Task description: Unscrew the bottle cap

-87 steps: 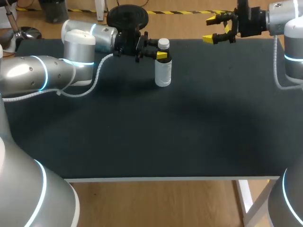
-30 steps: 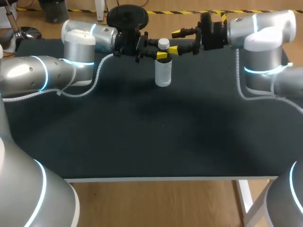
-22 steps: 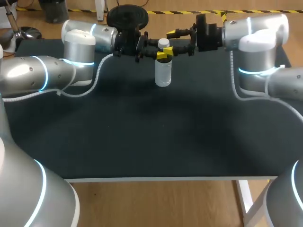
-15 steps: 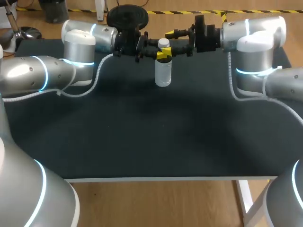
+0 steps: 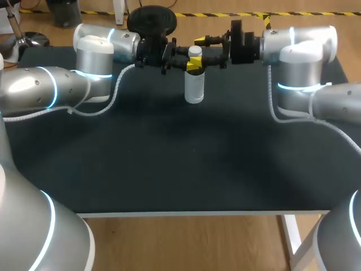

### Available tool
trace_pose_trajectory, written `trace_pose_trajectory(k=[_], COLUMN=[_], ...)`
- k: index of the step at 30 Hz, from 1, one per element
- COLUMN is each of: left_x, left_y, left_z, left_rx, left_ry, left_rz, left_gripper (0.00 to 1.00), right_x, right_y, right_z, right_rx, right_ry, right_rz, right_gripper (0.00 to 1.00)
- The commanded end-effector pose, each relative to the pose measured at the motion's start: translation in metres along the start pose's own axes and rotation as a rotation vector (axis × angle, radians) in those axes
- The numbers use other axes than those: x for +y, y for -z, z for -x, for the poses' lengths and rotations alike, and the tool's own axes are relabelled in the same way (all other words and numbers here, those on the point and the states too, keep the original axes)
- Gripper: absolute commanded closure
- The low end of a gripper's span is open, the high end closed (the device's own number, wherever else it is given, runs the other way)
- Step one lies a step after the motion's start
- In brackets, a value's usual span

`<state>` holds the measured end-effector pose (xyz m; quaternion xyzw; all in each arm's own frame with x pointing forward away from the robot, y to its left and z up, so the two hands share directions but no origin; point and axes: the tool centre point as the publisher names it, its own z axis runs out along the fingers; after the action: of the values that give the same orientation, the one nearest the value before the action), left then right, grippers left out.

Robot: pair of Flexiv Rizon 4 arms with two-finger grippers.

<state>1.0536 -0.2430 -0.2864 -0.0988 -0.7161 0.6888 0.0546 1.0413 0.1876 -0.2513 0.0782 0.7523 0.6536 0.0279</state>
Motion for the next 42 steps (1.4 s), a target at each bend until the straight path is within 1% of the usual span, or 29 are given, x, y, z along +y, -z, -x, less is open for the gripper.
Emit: trace_pose_trajectory(k=[1, 14, 15, 16, 17, 19, 21, 27, 30, 31, 34, 36, 38, 39, 42], left_x=[0.002, 0.002, 0.002, 0.002, 0.002, 0.002, 0.002, 0.002, 0.002, 0.002, 0.002, 0.002, 0.002, 0.002, 0.002], left_y=[0.0, 0.0, 0.0, 0.0, 0.0, 0.0, 0.0, 0.0, 0.0, 0.0, 0.0, 0.0, 0.0, 0.0, 0.0], left_z=[0.005, 0.005, 0.005, 0.005, 0.005, 0.005, 0.005, 0.005, 0.005, 0.005, 0.005, 0.005, 0.005, 0.005, 0.005], left_rx=[0.011, 0.011, 0.011, 0.011, 0.011, 0.011, 0.011, 0.011, 0.011, 0.011, 0.011, 0.011, 0.011, 0.011, 0.011], left_ry=[0.0, 0.0, 0.0, 0.0, 0.0, 0.0, 0.0, 0.0, 0.0, 0.0, 0.0, 0.0, 0.0, 0.0, 0.0], left_rz=[-0.003, -0.003, -0.003, -0.003, -0.003, -0.003, -0.003, -0.003, -0.003, -0.003, -0.003, -0.003, -0.003, -0.003, -0.003], left_gripper=[1.0, 1.0, 1.0, 1.0, 1.0, 1.0, 1.0, 1.0, 1.0, 1.0, 1.0, 1.0, 1.0, 1.0, 1.0], right_x=[-0.004, -0.004, -0.004, -0.004, -0.004, -0.004, -0.004, -0.003, -0.003, -0.003, -0.003, -0.004, -0.004, -0.004, -0.003], right_y=[-0.005, -0.009, -0.01, -0.01, -0.01, -0.01, -0.011, -0.012, -0.013, -0.013, -0.014, -0.015, -0.015, -0.015, -0.016], right_z=[0.001, 0.0, 0.0, 0.0, 0.0, 0.0, 0.0, 0.0, 0.001, 0.002, 0.003, 0.004, 0.005, 0.006, 0.008], right_rx=[-0.001, 0.006, 0.006, 0.007, 0.007, 0.008, 0.009, 0.015, 0.018, 0.019, 0.024, 0.029, 0.035, 0.037, 0.056], right_ry=[0.002, 0.001, -0.001, -0.002, -0.002, -0.001, 0.0, 0.002, 0.003, 0.003, 0.003, 0.004, 0.005, 0.003, 0.003], right_rz=[0.017, 0.024, 0.03, 0.032, 0.033, 0.035, 0.035, 0.037, 0.036, 0.036, 0.044, 0.049, 0.058, 0.062, 0.077], right_gripper=[0.0, 0.0, 0.15, 0.24, 0.36, 0.47, 0.52, 0.54, 0.63, 0.69, 0.82, 0.83, 0.98, 1.0, 1.0])
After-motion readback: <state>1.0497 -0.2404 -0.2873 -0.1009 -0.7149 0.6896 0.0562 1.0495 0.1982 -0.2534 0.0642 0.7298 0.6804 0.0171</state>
